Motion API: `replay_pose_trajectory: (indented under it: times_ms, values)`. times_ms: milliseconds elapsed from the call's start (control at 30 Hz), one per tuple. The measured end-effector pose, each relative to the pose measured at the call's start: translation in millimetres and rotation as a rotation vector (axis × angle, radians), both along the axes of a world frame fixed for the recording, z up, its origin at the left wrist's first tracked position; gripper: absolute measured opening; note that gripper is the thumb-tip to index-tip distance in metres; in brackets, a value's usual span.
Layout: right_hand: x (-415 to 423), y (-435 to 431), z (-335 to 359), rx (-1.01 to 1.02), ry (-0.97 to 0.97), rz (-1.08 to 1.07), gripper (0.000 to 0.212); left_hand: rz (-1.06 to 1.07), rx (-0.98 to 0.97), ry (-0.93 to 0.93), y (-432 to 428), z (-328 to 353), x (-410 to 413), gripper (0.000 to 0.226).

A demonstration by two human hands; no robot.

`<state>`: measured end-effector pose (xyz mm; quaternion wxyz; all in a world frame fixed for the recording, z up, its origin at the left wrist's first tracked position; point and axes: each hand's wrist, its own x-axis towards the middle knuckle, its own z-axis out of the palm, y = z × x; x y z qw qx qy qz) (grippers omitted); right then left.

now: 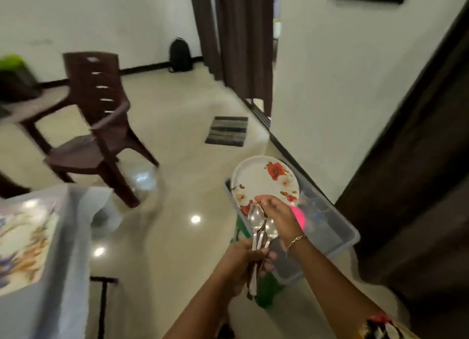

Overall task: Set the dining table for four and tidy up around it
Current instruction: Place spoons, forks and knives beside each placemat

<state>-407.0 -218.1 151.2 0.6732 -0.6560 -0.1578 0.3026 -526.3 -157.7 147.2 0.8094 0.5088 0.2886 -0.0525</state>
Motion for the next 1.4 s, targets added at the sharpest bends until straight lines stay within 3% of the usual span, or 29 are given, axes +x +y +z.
replay_pose_trajectory:
  times_ms: [233, 533, 733, 800, 1000, 1200, 1400]
  values:
    - [-113, 46, 38, 0.077, 0.210, 0.337, 0.013, 0.573, 0.038, -0.049, 14, 39, -111, 0.016]
    - [-276, 83, 37, -0.077, 0.135, 0.727, 0.012, 1.043, 0.125, -0.041, 36, 43, -267, 0.009]
    - [-422, 107, 28, -0.129, 0.268, 0.901, 0.019, 1.157, 0.165, -0.026, 46, 38, -415, 0.021]
    - [-470, 113, 22, -0.155, 0.315, 0.932, 0.012, 1.170, 0.154, -0.017, 46, 34, -463, 0.011]
    - [-576, 135, 5, -0.241, 0.321, 0.893, 0.022, 1.134, 0.195, 0.029, 39, 29, -579, 0.009]
    - [-607, 164, 2, -0.323, 0.223, 0.795, 0.013, 1.187, 0.126, 0.092, 57, 12, -643, 0.017]
    - [-585, 208, -18, -0.474, 0.095, 0.650, 0.019, 1.161, 0.114, 0.077, 102, 9, -651, 0.017]
